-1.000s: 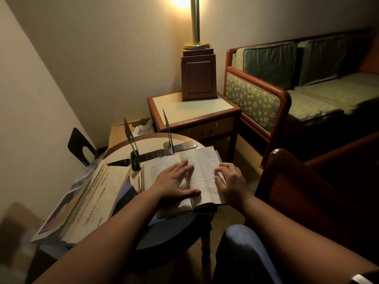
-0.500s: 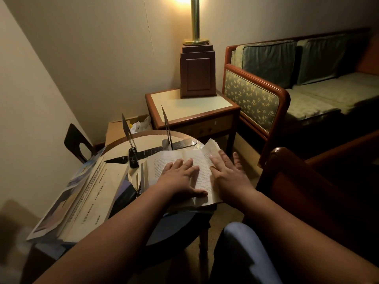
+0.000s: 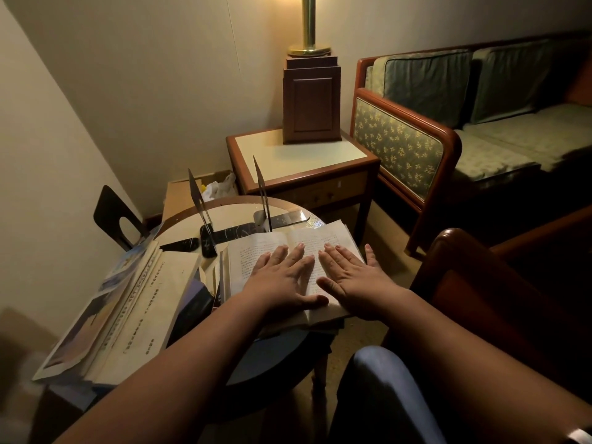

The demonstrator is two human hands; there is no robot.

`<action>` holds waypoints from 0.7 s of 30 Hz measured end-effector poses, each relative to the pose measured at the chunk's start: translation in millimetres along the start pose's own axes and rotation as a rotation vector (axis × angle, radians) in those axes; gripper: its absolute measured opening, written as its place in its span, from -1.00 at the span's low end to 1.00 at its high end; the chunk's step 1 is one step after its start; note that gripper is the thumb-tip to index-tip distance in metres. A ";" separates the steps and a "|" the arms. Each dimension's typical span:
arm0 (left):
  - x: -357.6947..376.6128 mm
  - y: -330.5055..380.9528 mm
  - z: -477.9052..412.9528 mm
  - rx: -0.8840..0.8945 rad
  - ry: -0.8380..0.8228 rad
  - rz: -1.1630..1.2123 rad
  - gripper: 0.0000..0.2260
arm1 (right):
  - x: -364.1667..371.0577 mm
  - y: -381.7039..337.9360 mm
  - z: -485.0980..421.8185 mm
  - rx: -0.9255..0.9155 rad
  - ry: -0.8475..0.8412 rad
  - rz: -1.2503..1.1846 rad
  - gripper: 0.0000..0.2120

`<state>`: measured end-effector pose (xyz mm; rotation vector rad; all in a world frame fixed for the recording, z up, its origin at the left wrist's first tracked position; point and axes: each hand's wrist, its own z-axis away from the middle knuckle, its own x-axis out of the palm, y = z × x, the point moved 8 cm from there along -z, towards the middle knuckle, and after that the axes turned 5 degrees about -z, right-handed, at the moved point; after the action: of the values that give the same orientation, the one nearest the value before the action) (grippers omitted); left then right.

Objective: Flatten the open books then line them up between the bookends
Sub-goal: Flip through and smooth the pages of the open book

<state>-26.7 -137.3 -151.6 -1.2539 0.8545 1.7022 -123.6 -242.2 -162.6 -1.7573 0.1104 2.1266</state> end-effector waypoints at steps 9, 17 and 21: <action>10.2 -6.4 1.4 0.018 0.026 0.043 -0.06 | -20.4 0.7 -65.7 0.021 -0.012 -0.113 -0.19; 12.1 -10.0 0.5 0.022 0.023 0.102 0.01 | -4.0 -3.0 -29.7 -0.023 0.046 -0.149 -0.19; 12.5 -10.9 -1.6 0.041 0.008 0.090 0.00 | 9.7 -10.2 15.0 -0.038 0.045 -0.168 -0.20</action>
<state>-18.1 -131.3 -164.5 -1.2122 0.9586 1.7425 -135.6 -226.0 -166.9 -1.7701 -0.0642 1.9822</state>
